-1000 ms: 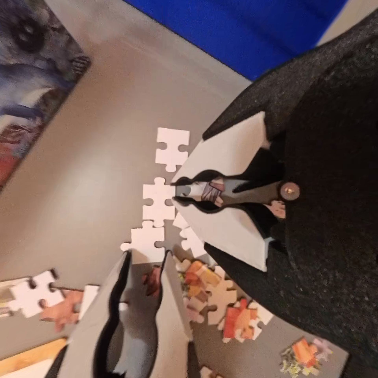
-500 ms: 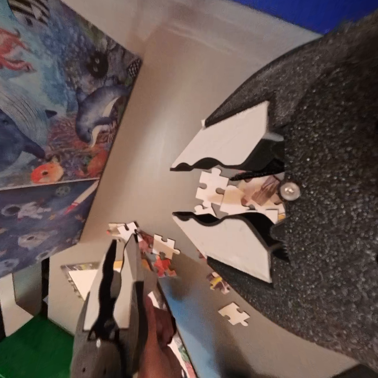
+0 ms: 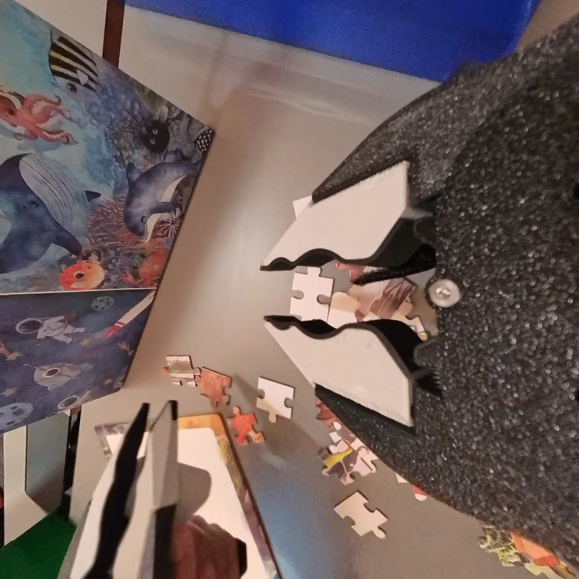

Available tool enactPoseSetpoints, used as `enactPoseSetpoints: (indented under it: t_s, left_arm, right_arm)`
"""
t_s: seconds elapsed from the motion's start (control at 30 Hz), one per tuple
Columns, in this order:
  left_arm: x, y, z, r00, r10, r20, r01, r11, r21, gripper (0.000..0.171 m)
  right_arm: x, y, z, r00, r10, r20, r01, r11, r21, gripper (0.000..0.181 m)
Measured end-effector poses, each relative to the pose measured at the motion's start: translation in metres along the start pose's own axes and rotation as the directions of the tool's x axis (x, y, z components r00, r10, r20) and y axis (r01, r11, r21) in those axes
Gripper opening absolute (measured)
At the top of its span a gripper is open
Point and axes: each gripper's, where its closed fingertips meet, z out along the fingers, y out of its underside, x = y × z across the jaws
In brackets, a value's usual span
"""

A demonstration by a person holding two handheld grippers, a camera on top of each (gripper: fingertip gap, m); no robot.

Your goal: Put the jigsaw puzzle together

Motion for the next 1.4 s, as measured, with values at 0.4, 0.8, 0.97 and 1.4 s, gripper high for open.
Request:
enactPoseSetpoints:
  t_s: [0.4, 0.8, 0.97, 1.4]
  left_arm:
    - [0.01, 0.036, 0.032, 0.985, 0.14, -0.098, -0.155, 0.974, -0.164, 0.0]
    - [0.024, 0.068, -0.022, 0.928, 0.298, -0.224, -0.349, 0.905, -0.243, 0.0]
    - [0.058, 0.078, -0.016, 0.913, 0.239, -0.332, -0.326, 0.915, -0.238, 0.0]
    - [0.118, 0.107, -0.088, 0.779, 0.198, -0.595, -0.367, 0.913, -0.177, 0.058]
  right_arm:
    - [-0.005, -0.003, -0.002, 1.0, -0.017, 0.006, 0.017, 1.0, 0.009, 0.029]
    - [-0.001, -0.006, -0.008, 1.0, 0.021, 0.014, -0.021, 0.999, 0.025, 0.029]
    - [-0.005, -0.004, -0.006, 1.0, 0.004, 0.02, -0.005, 1.0, 0.011, 0.029]
    - [-0.001, -0.007, -0.018, 0.999, 0.023, 0.046, -0.024, 0.999, 0.023, 0.029]
